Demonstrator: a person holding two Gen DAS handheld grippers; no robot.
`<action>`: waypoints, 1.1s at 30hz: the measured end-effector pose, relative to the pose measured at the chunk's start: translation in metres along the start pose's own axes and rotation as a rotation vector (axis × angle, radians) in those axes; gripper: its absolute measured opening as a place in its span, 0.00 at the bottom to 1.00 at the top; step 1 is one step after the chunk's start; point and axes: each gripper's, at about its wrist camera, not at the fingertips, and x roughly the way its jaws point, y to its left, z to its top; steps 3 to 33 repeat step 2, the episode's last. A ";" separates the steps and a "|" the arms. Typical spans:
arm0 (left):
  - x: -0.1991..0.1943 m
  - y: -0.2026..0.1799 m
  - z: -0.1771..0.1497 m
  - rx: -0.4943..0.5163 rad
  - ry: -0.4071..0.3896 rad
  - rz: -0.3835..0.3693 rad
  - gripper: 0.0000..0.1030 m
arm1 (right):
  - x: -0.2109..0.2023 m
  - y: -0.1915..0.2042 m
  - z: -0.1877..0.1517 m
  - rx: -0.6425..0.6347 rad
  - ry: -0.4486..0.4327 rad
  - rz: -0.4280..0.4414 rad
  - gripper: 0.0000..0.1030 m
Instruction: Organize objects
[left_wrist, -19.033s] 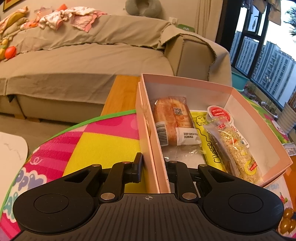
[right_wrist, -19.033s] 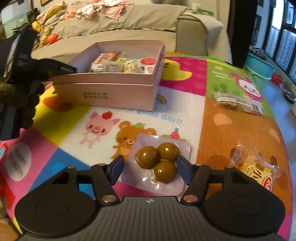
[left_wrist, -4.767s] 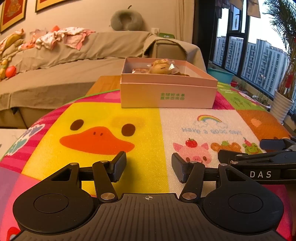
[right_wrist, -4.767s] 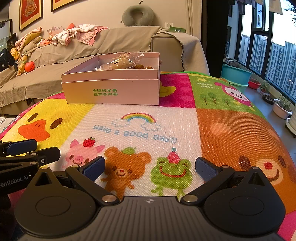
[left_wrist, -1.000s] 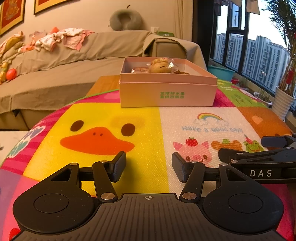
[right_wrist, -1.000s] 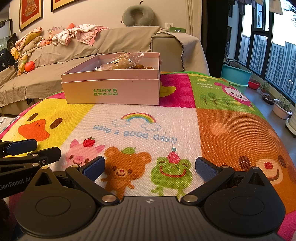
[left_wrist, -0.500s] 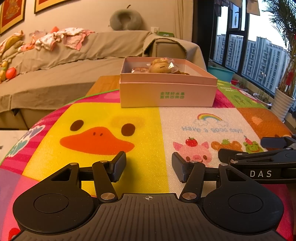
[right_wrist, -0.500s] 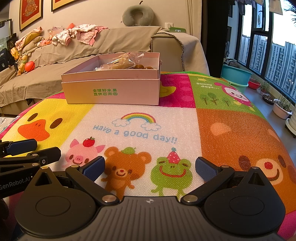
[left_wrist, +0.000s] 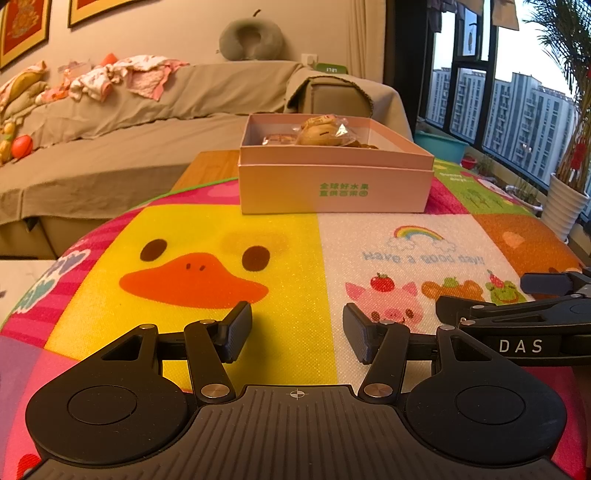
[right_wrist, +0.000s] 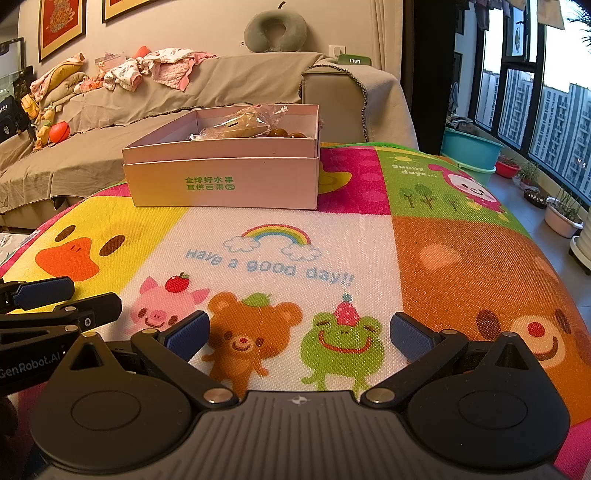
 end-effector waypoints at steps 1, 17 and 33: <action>0.000 -0.001 0.000 -0.001 0.000 -0.001 0.58 | 0.000 0.000 0.000 0.000 0.000 0.000 1.00; 0.000 -0.001 0.000 -0.001 0.000 -0.001 0.58 | 0.000 0.000 0.000 0.000 0.000 0.000 1.00; 0.000 -0.001 0.000 -0.001 0.000 -0.001 0.58 | 0.000 0.000 0.000 0.000 0.000 0.000 1.00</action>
